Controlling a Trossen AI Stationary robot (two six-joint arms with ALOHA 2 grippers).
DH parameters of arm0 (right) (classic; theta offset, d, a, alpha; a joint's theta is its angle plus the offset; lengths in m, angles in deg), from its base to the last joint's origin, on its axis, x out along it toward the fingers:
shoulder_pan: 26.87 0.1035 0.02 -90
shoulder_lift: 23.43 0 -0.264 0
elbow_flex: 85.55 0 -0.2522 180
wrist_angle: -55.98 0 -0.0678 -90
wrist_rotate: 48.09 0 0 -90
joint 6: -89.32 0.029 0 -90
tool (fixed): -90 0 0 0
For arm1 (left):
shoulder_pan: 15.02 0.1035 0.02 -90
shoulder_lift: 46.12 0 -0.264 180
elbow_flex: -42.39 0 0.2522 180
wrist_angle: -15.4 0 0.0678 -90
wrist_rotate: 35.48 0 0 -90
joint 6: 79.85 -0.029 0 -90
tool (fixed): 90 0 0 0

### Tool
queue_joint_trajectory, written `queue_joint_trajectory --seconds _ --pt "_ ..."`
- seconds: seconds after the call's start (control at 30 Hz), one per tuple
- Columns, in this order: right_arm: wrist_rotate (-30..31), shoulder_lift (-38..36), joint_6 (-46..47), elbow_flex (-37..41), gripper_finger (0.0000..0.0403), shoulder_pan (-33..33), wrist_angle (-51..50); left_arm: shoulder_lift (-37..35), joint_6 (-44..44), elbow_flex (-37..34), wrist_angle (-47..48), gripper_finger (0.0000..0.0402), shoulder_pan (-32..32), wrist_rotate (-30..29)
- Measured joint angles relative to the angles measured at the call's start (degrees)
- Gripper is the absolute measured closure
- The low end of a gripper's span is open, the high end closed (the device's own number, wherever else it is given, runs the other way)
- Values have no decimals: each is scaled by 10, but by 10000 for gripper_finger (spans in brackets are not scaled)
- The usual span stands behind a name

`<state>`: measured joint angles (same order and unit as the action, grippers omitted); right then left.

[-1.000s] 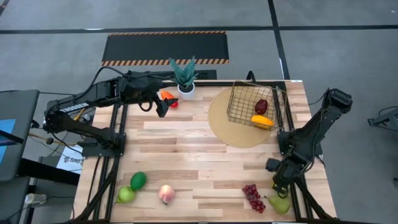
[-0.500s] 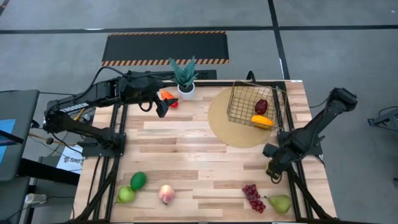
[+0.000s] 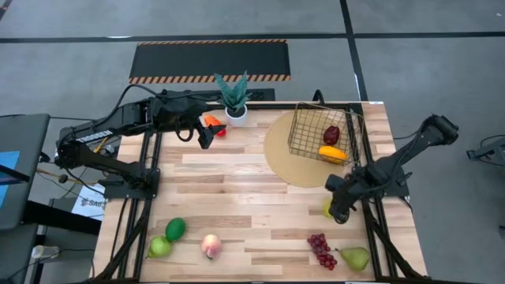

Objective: Build produce basket
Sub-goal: Put the green apple into the wire basket

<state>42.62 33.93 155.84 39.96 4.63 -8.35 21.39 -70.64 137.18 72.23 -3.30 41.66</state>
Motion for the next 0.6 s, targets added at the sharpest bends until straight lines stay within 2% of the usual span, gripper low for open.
queue_joint_trajectory --seconds 0.27,0.6 --pt "53 -1 -124 -87 173 -106 -17 0 0 0 0 54 0 0" --pt "91 -1 -310 -190 172 -300 -12 0 -10 0 0 54 0 0"
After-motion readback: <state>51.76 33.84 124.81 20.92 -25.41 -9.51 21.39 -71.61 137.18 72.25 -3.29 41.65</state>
